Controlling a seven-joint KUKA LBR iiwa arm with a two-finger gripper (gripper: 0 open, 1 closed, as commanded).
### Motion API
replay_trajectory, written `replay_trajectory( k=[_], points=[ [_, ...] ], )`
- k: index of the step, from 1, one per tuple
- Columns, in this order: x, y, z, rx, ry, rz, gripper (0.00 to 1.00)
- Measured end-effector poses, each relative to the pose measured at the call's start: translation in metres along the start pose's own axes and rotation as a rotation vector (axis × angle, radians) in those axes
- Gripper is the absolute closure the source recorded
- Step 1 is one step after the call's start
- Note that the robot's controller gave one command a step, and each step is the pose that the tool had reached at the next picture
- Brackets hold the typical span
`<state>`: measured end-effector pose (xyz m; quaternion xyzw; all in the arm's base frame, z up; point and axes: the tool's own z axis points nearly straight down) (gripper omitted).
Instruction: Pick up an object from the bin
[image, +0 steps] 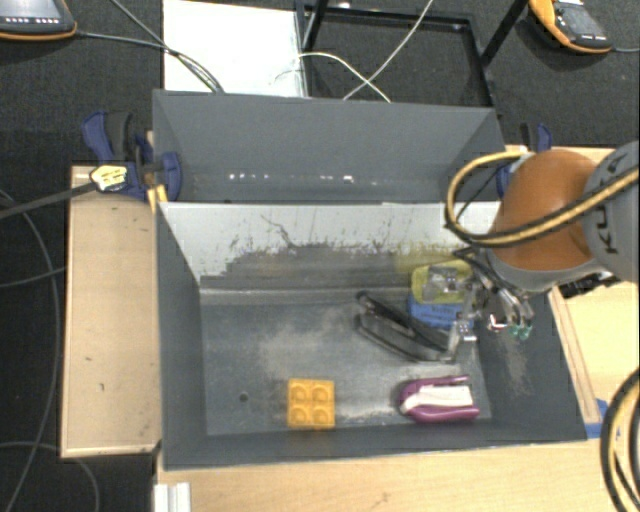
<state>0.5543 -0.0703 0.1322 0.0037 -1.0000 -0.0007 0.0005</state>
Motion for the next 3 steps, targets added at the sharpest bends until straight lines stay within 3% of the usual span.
replay_trajectory(
  k=[1, 2, 3],
  points=[
    [-0.002, -0.007, 0.014, 0.0, -0.001, 0.127, 0.0],
    [-0.01, 0.033, -0.005, -0.001, -0.005, 0.307, 0.0],
    [-0.01, 0.038, 0.062, 0.0, -0.002, 0.172, 0.0]
  ],
)
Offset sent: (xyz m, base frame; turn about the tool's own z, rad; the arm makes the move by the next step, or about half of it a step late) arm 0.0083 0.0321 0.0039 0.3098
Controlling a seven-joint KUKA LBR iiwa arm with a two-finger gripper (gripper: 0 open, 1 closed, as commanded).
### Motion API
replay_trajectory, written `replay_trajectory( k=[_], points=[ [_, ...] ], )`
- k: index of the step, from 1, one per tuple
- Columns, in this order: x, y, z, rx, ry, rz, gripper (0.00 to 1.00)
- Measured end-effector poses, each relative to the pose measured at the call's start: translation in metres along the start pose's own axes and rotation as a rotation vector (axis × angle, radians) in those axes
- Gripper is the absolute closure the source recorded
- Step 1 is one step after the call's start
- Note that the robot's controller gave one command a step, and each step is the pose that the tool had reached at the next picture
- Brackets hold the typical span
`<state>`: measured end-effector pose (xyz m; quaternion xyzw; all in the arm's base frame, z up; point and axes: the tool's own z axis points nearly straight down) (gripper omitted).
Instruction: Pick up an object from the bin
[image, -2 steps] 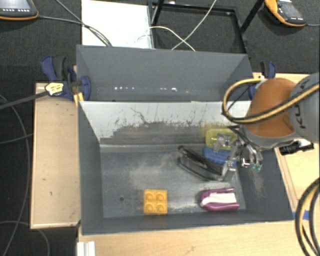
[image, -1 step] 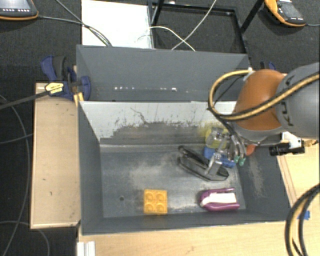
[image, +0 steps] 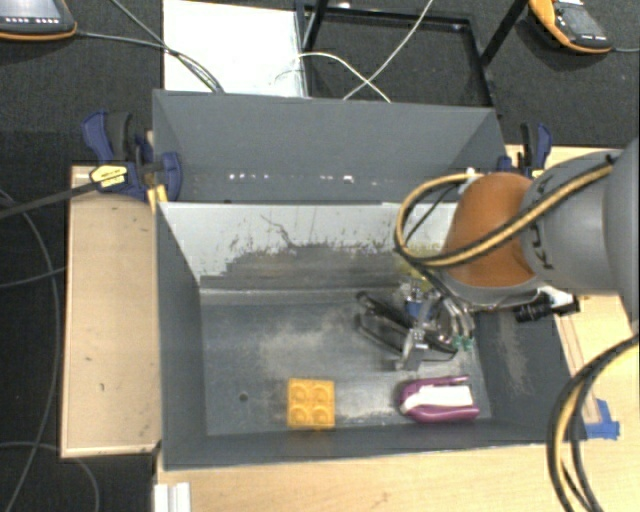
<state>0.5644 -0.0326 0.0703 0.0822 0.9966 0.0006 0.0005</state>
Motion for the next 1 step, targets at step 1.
replay_trajectory(
  k=[1],
  points=[
    [-0.0041, 0.0195, -0.0003, -0.003, -0.007, 0.271, 1.0]
  ],
)
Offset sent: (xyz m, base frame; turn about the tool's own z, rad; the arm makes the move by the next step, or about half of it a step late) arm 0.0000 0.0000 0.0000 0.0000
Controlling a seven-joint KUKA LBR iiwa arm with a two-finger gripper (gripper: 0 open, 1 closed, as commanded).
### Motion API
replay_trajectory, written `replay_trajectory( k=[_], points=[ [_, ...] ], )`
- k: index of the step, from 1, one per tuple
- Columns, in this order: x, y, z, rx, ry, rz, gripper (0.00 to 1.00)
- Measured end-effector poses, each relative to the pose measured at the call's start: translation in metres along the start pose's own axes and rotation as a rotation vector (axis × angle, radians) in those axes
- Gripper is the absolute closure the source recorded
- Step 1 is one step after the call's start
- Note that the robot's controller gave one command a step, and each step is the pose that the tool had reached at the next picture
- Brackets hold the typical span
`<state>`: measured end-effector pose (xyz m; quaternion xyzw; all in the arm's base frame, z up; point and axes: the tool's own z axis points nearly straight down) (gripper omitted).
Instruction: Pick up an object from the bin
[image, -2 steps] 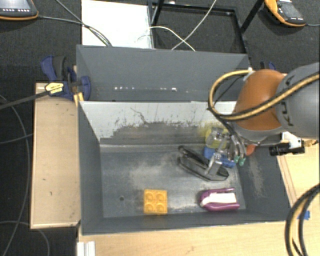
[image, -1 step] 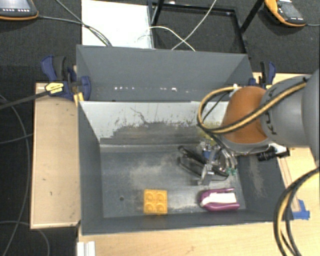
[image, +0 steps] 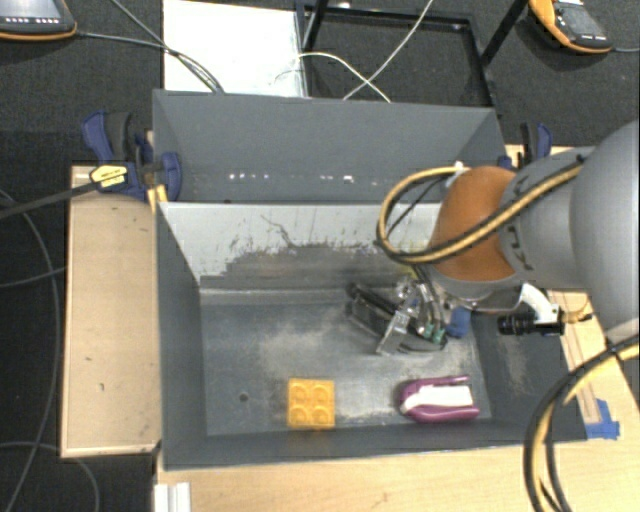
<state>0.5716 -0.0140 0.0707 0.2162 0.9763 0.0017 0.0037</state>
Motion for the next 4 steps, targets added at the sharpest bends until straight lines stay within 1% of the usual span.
replay_trajectory(
  k=[2, 3, 4],
  points=[
    [0.0, 0.0, -0.002, 0.001, 0.001, -0.001, 1.0],
    [0.002, -0.001, -0.013, 0.004, 0.008, -0.003, 1.0],
    [0.002, -0.001, -0.035, 0.003, 0.007, -0.003, 1.0]
  ],
)
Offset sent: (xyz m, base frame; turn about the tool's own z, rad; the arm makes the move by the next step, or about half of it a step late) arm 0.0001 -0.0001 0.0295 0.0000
